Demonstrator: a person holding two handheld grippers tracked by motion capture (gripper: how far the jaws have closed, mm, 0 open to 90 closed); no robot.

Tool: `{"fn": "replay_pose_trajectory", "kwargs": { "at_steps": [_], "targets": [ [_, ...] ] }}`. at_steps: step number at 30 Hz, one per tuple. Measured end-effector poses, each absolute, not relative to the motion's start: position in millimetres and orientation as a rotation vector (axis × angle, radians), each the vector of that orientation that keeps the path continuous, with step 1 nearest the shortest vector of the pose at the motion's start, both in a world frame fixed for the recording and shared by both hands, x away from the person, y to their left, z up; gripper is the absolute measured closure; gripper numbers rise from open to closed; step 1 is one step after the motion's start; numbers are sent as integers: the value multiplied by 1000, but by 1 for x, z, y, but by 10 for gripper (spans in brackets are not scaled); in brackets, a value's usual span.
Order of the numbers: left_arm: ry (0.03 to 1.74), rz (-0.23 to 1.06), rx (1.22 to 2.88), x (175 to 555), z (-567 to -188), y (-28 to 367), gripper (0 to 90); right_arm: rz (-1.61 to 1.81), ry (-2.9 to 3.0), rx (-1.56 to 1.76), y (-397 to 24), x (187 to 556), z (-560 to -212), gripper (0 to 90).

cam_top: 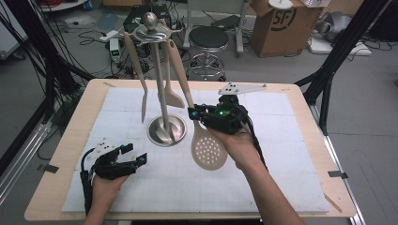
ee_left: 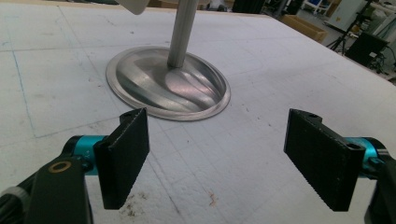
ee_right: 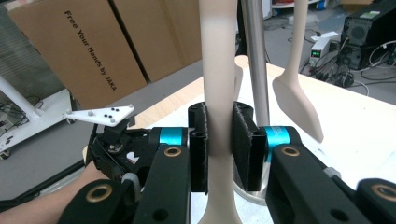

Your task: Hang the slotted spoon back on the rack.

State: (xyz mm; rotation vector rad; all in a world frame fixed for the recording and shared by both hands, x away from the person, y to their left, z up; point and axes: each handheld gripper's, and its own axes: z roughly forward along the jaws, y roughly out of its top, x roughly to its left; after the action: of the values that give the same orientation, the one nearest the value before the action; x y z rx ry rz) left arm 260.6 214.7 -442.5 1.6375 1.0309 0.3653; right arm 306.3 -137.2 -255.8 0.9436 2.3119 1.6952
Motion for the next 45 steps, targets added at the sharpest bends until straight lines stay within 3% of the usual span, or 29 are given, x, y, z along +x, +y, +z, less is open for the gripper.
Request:
{"fn": "replay_pose_trajectory", "kwargs": {
  "at_steps": [18,21,45],
  "targets": [
    [1031,366,1639,260,-443,215,230,1711,2344,943,-134,312,-260,759],
    [1030,366,1640,260,-443,215,230,1723,2347,973,-135,314,-262,626],
    [1012,382,1642,259,-441,212,229,1732,2242,1104,-195,313,-294,391]
  ]
}}
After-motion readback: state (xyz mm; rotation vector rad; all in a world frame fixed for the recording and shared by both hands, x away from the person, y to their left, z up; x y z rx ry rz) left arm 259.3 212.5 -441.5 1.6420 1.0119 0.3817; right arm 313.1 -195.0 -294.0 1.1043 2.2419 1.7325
